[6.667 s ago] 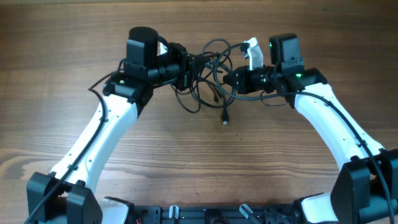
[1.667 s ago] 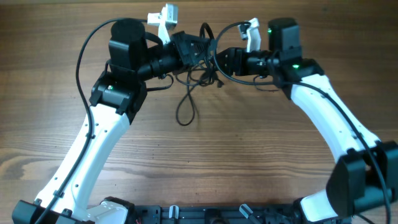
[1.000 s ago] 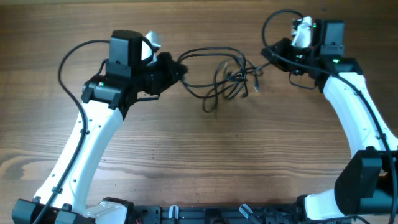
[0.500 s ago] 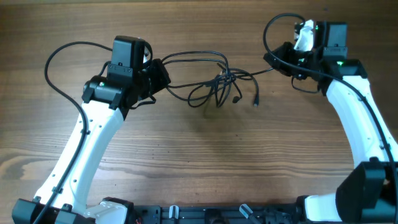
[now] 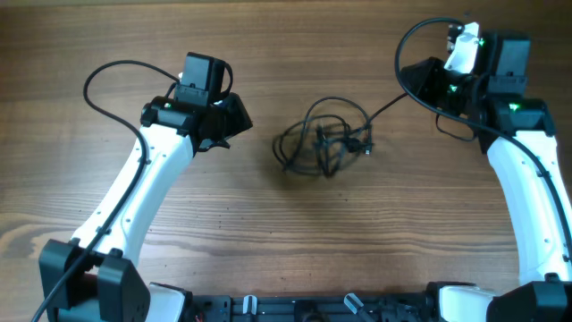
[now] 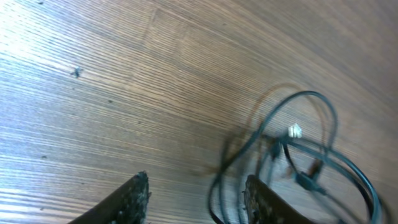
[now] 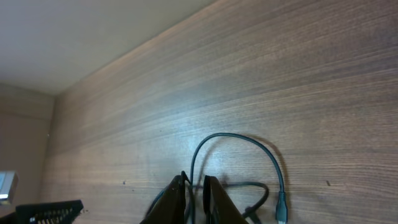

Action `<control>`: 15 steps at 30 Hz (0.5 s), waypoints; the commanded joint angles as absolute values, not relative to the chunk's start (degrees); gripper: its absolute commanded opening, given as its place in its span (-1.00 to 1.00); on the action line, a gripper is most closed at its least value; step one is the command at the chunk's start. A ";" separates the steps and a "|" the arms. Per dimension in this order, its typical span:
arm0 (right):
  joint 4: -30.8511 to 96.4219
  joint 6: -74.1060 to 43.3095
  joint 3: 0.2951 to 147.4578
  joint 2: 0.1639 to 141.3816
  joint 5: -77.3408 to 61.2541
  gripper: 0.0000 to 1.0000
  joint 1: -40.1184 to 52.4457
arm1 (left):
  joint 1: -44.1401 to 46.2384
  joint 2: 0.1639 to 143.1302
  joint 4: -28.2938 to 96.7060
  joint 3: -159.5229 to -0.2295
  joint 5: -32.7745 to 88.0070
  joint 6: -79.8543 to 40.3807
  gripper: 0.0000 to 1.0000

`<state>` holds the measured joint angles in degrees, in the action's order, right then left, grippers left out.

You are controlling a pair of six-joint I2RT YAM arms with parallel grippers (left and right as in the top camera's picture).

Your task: Untangle cables

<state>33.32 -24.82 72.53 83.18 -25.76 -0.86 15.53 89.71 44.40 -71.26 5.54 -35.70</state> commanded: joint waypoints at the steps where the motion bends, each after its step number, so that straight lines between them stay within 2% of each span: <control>1: 33.91 -22.65 74.89 81.84 -24.51 -0.91 2.48 | 15.27 90.24 43.55 -71.90 3.53 -34.70 0.20; 6: 34.70 -23.49 78.22 81.84 -23.49 -0.91 7.14 | 15.29 90.24 39.72 -71.90 9.61 -34.20 0.27; 12: 37.15 -23.88 80.53 81.84 -23.53 -0.91 7.27 | 16.47 90.78 32.49 -71.90 30.15 -21.78 0.31; 15: 37.60 -23.90 80.53 81.84 -23.51 -0.91 7.27 | 19.03 92.20 30.06 -71.90 30.65 -21.41 0.32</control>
<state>37.30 -23.75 78.81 83.11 -23.92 7.25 16.43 90.24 31.81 -71.26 23.97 -25.91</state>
